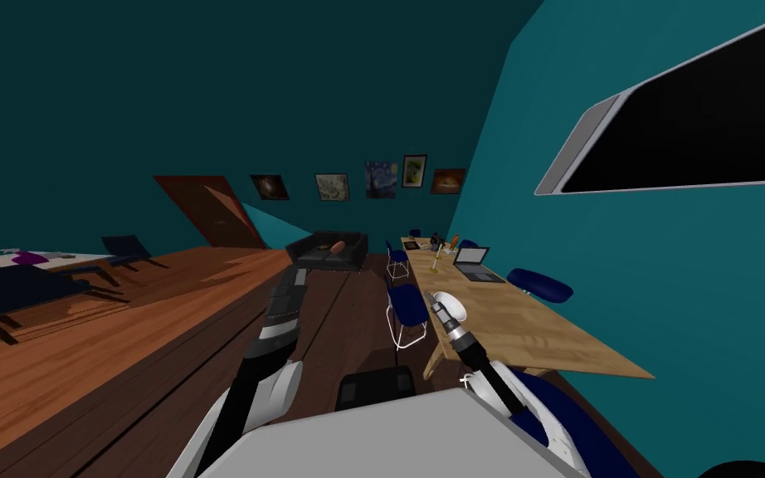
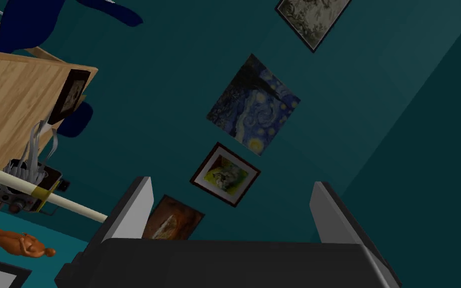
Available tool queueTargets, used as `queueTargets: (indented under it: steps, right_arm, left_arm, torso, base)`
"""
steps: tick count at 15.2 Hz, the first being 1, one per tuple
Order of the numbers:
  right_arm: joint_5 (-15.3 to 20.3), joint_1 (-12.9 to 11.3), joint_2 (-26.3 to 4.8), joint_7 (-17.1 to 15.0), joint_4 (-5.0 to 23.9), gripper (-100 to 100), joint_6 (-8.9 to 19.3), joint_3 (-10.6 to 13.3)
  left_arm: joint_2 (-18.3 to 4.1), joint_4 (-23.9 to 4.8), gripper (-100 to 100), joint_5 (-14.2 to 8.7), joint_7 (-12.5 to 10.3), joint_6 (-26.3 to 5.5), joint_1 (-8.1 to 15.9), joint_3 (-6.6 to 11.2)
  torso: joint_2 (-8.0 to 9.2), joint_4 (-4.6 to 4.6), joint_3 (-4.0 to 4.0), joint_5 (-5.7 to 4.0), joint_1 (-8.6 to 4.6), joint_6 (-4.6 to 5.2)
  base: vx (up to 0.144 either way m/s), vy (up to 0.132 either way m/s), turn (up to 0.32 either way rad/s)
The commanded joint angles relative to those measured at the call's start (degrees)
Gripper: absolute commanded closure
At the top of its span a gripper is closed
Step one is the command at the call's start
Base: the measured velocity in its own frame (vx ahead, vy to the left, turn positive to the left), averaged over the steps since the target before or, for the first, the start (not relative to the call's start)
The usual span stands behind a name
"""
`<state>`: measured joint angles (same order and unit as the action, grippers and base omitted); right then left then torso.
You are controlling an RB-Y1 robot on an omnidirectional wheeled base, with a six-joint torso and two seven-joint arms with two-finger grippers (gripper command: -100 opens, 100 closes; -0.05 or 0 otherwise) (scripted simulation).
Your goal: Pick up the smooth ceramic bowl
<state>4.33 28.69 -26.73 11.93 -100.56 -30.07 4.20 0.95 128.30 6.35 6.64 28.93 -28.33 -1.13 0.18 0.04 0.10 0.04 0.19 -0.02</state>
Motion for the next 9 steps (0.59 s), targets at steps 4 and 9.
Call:
queueTargets:
  steps: [4, 9]
  right_arm:
    - [1.7, 0.2, -5.2, 0.6, 6.4, -100, 0.3, 1.5]
    - [3.7, 0.1, -10.2, 1.3, 12.5, -100, 1.0, 3.3]
  left_arm:
    - [0.0, 0.0, 0, 0.0, 0.0, 0.0, 0.0, 0.00]
    - [0.0, 0.0, 0, 0.0, 0.0, 0.0, 0.0, 0.00]
  torso:
    - [0.01, 0.00, 0.00, -0.01, -0.04, 0.00]
    - [-0.03, 0.00, -0.01, -0.01, -0.05, 0.01]
  base:
    - [-0.041, 0.050, 0.085]
    - [-0.032, 0.050, 0.107]
